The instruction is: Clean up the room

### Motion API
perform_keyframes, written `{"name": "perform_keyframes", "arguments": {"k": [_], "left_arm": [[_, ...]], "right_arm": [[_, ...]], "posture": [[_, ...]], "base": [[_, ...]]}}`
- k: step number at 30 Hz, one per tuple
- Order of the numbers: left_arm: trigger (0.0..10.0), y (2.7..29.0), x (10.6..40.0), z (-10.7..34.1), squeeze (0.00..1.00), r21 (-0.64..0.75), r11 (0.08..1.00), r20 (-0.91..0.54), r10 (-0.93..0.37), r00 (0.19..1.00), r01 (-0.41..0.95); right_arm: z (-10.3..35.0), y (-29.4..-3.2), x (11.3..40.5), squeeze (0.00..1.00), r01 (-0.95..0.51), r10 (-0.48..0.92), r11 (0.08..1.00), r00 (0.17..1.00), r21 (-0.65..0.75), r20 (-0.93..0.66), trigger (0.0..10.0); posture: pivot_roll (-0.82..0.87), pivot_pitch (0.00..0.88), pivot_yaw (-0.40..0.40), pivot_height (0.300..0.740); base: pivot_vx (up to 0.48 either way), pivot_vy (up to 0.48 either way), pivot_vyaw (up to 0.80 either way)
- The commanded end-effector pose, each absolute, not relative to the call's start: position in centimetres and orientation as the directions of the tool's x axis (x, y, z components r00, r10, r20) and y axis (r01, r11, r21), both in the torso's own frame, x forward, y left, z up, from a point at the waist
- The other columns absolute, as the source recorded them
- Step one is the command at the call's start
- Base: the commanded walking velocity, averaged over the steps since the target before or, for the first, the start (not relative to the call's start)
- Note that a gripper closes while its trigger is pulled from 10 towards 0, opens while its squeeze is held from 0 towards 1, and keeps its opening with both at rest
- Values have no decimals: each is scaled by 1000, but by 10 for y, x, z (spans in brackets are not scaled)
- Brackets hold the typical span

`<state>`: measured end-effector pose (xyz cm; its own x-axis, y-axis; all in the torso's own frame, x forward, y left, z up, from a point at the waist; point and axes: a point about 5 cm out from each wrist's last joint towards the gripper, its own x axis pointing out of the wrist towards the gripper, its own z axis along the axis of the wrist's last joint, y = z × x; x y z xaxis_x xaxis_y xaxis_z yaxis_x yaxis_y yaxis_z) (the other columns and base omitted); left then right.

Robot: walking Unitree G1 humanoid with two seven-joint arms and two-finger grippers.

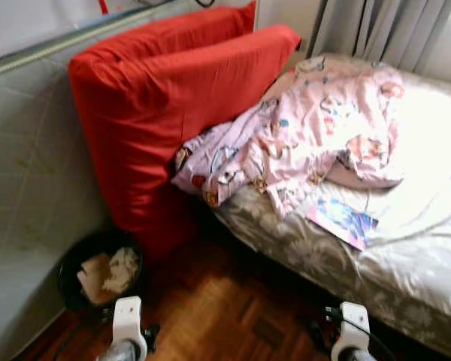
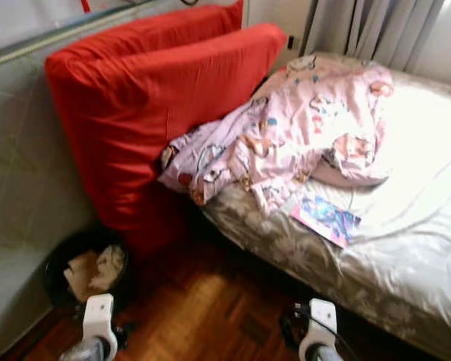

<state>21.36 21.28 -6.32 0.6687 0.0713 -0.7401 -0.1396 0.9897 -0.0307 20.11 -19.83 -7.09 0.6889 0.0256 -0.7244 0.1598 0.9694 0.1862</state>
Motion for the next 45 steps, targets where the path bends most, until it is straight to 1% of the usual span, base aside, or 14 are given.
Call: {"name": "perform_keyframes", "arguments": {"k": [1, 4, 7, 9, 14, 18, 22, 25, 35, 38, 42, 43, 45], "left_arm": [[10000, 207, 210, -66, 0, -34, 992, -749, 52, 660, -118], [10000, 205, 204, -70, 0, -37, 992, -749, 53, 660, -121], [10000, 193, 179, -80, 0, -56, 992, -724, 35, 689, -110], [10000, 193, 179, -80, 0, -56, 992, -723, 36, 690, -111], [10000, 193, 184, -77, 0, -64, 992, -705, 35, 709, -112], [10000, 197, 188, -75, 0, -52, 994, -695, 36, 718, -100], [10000, 200, 189, -73, 0, -46, 993, -691, 44, 722, -104], [10000, 203, 188, -73, 0, -42, 994, -688, 43, 724, -100], [10000, 211, 185, -73, 0, -29, 995, -689, 48, 723, -94], [10000, 211, 191, -69, 0, -37, 994, -668, 48, 742, -98], [10000, 211, 197, -65, 0, -51, 995, -634, 38, 772, -91], [10000, 211, 206, -59, 0, -59, 994, -600, 37, 799, -91], [10000, 211, 214, -53, 0, -70, 994, -563, 34, 826, -89]], "right_arm": [[-76, -208, 188, 0, 200, 1, 963, 667, 180, -745, 10000], [-77, -209, 185, 0, 192, 8, 965, 661, 179, -751, 10000], [-78, -211, 183, 0, 189, 5, 967, 659, 172, -752, 10000], [-78, -212, 182, 0, 189, 5, 967, 659, 171, -753, 10000], [-77, -211, 184, 0, 203, 0, 961, 675, 185, -738, 10000], [-73, -193, 199, 0, 176, 32, 962, 688, 210, -725, 10000], [-77, -191, 192, 0, 185, 34, 960, 663, 209, -748, 10000], [-79, -186, 190, 0, 188, 40, 958, 660, 216, -750, 10000], [-81, -181, 187, 0, 217, 35, 948, 654, 232, -756, 10000], [-81, -180, 187, 0, 222, 35, 946, 660, 238, -751, 10000], [-78, -181, 191, 0, 231, 27, 940, 682, 250, -730, 10000], [-75, -182, 196, 0, 231, 21, 939, 701, 255, -713, 10000], [-72, -184, 202, 0, 228, 16, 939, 720, 259, -694, 10000]], "posture": [[53, 92, -43, 740], [53, 93, -49, 740], [65, 109, -68, 740], [65, 109, -68, 740], [56, 140, -56, 740], [59, 143, -50, 740], [74, 146, -43, 740], [86, 154, -28, 740], [92, 166, 7, 740], [89, 171, 10, 740], [78, 178, 7, 740], [77, 181, 3, 740], [78, 183, -1, 740]], "base": [[337, 0, 0], [342, 0, 0], [347, 0, 0], [345, 0, 0], [345, 0, 0], [342, 0, 0], [339, 0, 0], [337, 0, 0], [338, 0, 0], [329, 0, 0], [0, 0, 0], [0, 0, 0], [0, 0, 0]]}}
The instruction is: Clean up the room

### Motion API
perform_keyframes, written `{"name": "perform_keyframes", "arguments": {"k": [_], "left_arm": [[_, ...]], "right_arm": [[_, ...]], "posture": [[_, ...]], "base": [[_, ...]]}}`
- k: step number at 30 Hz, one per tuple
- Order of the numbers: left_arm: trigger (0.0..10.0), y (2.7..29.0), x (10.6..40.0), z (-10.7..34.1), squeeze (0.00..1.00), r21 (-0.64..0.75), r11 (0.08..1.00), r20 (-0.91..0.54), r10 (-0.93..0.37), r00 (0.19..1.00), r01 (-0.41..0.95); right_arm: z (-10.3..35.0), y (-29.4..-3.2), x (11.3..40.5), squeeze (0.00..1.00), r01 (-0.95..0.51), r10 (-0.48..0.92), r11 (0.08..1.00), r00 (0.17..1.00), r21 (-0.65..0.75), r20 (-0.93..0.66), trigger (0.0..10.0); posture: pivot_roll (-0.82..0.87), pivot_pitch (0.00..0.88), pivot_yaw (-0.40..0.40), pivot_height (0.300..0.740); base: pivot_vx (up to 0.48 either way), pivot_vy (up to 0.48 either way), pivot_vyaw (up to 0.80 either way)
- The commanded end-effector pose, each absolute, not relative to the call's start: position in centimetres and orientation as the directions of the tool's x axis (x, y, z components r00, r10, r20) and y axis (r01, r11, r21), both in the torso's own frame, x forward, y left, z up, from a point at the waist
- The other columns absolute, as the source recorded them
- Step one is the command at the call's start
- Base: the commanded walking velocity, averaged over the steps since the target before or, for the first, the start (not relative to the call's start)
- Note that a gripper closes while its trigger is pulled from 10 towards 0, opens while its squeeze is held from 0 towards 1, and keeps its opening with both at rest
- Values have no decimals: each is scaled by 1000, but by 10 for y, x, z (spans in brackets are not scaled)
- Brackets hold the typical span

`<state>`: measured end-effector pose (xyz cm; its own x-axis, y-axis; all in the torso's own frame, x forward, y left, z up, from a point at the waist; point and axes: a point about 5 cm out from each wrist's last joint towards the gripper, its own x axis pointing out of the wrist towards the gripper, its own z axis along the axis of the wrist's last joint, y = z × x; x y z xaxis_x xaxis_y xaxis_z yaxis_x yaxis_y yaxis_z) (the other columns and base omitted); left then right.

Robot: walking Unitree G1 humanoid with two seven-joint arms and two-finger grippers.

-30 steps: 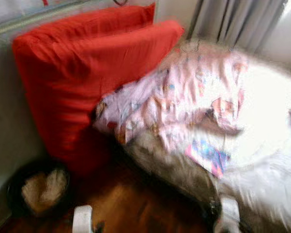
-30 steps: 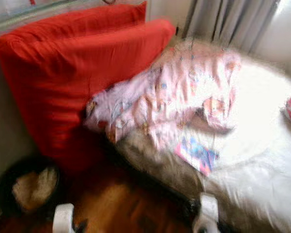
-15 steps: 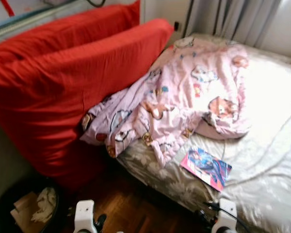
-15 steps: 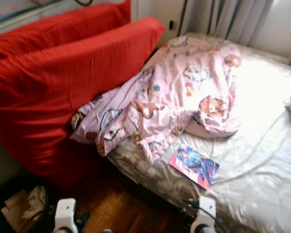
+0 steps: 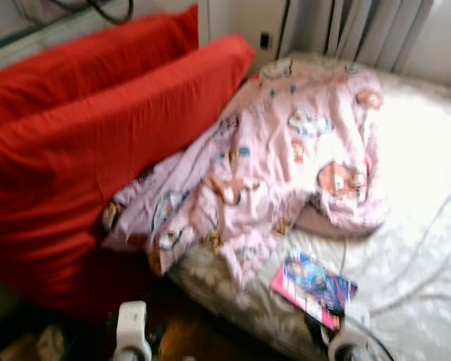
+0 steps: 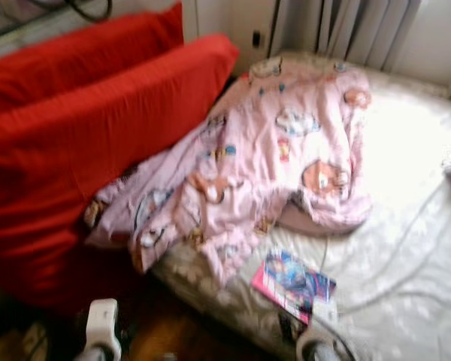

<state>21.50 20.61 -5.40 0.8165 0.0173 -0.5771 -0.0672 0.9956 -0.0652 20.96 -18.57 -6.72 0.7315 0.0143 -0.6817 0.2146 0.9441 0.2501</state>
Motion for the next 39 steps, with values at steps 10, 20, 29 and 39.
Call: {"name": "perform_keyframes", "arguments": {"k": [10, 20, 29, 39], "left_arm": [[10000, 196, 273, 17, 0, -102, 993, -148, -67, 987, 53], [10000, 186, 271, 47, 0, -57, 992, 20, -111, 994, 112], [10000, 190, 270, 65, 0, -45, 996, 79, -77, 994, 81], [10000, 194, 275, 76, 0, -49, 996, 90, -68, 994, 73]], "right_arm": [[-27, -196, 253, 0, 137, -14, 954, 908, 265, -419, 10000], [23, -193, 277, 0, 21, -4, 984, 995, 178, -97, 10000], [39, -188, 270, 0, 60, -57, 985, 998, 160, -23, 10000], [48, -180, 271, 0, 17, -12, 994, 999, 105, -48, 10000]], "posture": [[68, 215, -15, 740], [53, 225, -14, 740], [62, 208, -23, 740], [49, 174, -25, 726]], "base": [[0, 0, 0], [0, 0, 0], [0, 0, 0], [0, 0, 0]]}}
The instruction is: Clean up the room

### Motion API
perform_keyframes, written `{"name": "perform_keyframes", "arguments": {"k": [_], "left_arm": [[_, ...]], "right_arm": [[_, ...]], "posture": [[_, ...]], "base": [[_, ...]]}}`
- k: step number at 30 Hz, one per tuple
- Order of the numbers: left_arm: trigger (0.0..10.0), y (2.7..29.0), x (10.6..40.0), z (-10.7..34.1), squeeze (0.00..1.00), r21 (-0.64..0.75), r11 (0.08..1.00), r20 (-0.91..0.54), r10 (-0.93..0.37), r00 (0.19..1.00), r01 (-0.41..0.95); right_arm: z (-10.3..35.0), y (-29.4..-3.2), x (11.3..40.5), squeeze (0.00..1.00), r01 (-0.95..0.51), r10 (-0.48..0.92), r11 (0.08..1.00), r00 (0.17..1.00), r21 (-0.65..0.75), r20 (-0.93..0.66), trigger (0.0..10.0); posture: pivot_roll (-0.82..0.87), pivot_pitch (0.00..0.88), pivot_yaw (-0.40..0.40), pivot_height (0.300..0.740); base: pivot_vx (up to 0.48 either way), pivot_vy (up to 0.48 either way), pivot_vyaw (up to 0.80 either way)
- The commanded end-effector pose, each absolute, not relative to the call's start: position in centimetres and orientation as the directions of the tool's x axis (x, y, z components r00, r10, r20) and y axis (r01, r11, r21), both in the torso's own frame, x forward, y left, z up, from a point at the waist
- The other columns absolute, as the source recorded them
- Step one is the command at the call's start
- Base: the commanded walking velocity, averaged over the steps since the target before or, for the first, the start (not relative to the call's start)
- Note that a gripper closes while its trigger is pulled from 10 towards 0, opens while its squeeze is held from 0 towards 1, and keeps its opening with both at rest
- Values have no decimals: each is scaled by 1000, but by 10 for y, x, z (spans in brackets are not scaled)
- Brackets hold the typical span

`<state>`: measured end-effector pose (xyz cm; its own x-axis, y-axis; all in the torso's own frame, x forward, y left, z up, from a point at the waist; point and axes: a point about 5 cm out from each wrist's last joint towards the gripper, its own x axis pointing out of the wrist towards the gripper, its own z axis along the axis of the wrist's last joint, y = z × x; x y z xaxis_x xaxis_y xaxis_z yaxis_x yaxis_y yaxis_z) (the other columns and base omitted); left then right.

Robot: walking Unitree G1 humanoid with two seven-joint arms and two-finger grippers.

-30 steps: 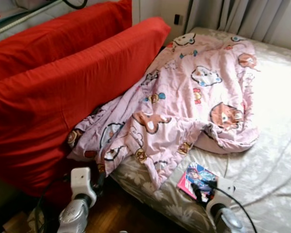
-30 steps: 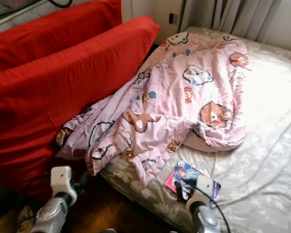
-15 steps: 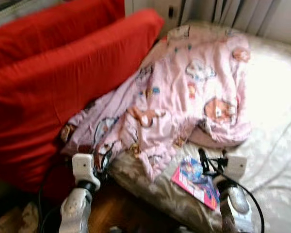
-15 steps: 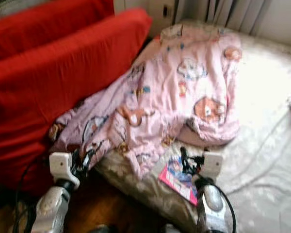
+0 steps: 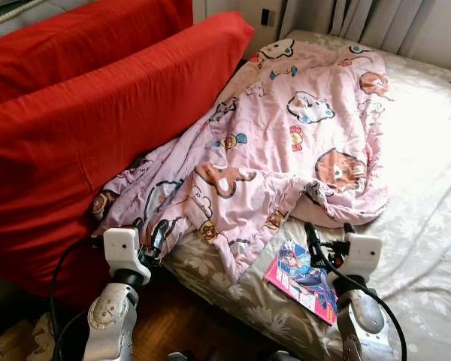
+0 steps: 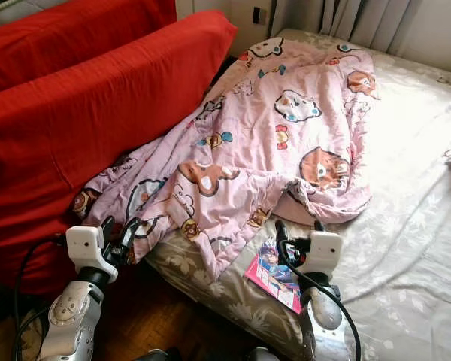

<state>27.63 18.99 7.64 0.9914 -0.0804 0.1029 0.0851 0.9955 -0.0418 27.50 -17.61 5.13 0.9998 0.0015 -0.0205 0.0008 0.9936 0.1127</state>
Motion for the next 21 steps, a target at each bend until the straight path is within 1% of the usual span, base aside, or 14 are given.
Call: {"name": "perform_keyframes", "arguments": {"k": [1, 4, 6, 8, 16, 18, 21], "left_arm": [[10000, 194, 275, 76, 0, -49, 996, 90, -68, 994, 73], [10000, 192, 274, 76, 0, -41, 996, 84, -82, 993, 85], [10000, 192, 273, 77, 0, -41, 996, 82, -81, 993, 84], [10000, 193, 274, 78, 0, -40, 996, 84, -81, 993, 85], [10000, 192, 274, 79, 0, -35, 994, 75, -100, 992, 103], [10000, 191, 274, 80, 0, -36, 994, 72, -100, 992, 103], [10000, 191, 274, 80, 0, -37, 994, 71, -101, 992, 104]], "right_arm": [[48, -180, 271, 0, 17, -12, 994, 999, 105, -48, 10000], [48, -182, 272, 0, 30, -23, 994, 998, 106, -60, 10000], [48, -181, 272, 0, 30, -24, 994, 998, 109, -59, 10000], [49, -181, 272, 0, 30, -24, 992, 998, 119, -50, 10000], [42, -180, 269, 0, 52, -41, 993, 994, 109, -99, 10000], [41, -179, 268, 0, 56, -44, 991, 994, 123, -103, 10000], [41, -179, 266, 0, 50, -40, 992, 995, 117, -90, 10000]], "posture": [[49, 174, -25, 726], [49, 171, -21, 711], [52, 167, -21, 692], [55, 170, -22, 692], [60, 202, -20, 692], [58, 215, -20, 677], [56, 221, -21, 672]], "base": [[0, 0, 0], [0, 0, 0], [0, 0, 0], [0, 0, 0], [0, 0, 0], [0, 0, 0], [0, 0, 0]]}}
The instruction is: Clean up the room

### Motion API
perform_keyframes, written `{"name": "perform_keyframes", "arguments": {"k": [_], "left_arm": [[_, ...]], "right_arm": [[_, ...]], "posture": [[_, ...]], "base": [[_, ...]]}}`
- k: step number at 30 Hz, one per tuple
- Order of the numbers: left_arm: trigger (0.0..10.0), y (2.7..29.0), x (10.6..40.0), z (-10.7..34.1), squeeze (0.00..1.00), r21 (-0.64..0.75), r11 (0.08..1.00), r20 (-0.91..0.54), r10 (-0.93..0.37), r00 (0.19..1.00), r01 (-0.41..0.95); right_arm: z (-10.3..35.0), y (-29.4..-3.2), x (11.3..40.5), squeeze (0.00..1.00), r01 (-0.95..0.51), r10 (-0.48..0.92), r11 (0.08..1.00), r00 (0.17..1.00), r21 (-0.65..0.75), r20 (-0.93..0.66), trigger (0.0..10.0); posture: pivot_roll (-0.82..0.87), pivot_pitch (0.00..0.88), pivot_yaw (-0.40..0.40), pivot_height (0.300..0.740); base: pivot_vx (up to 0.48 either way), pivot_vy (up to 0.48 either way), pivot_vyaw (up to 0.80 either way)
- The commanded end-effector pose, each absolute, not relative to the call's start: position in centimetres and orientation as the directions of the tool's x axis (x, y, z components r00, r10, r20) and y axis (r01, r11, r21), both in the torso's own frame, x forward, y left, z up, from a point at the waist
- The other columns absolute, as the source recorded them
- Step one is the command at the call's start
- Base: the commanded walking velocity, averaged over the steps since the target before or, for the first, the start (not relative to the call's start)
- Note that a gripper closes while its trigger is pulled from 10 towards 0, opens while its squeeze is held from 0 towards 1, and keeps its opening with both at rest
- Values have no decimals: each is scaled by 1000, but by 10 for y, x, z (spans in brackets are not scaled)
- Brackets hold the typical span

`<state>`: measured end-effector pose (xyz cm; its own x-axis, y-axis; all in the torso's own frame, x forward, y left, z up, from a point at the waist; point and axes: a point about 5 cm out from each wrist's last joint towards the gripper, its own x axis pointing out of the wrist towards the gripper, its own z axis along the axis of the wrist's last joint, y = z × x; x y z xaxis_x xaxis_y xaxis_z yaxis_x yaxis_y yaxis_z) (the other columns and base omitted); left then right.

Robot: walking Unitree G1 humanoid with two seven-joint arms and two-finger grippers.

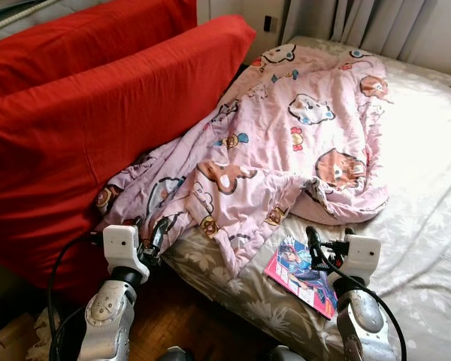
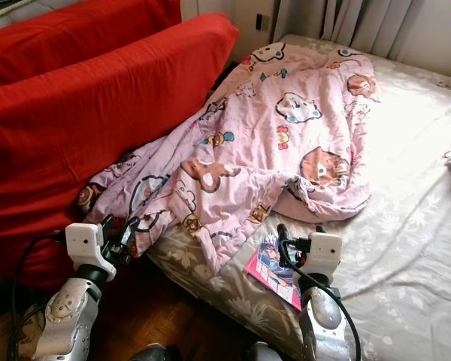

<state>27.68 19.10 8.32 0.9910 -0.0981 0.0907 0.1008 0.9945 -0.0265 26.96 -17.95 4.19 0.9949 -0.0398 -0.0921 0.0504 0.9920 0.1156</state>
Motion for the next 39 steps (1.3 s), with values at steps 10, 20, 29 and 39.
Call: {"name": "perform_keyframes", "arguments": {"k": [10, 20, 29, 39], "left_arm": [[10000, 188, 274, 80, 0, -45, 993, 65, -108, 992, 111], [10000, 188, 272, 78, 0, -48, 993, 56, -108, 993, 110], [10000, 188, 272, 78, 0, -49, 992, 52, -113, 992, 115], [10000, 185, 272, 77, 0, -57, 990, 44, -125, 991, 127]], "right_arm": [[38, -178, 270, 0, 43, -29, 992, 992, 122, -119, 10000], [36, -177, 268, 0, 39, -25, 991, 993, 124, -116, 10000], [35, -176, 269, 0, 28, -13, 990, 994, 136, -113, 10000], [31, -172, 269, 0, 16, 3, 990, 991, 143, -131, 10000]], "posture": [[55, 228, -26, 672], [54, 230, -25, 638], [55, 232, -23, 638], [51, 232, -19, 638]], "base": [[0, 0, 0], [0, 0, 0], [0, 0, 0], [0, 0, 0]]}}
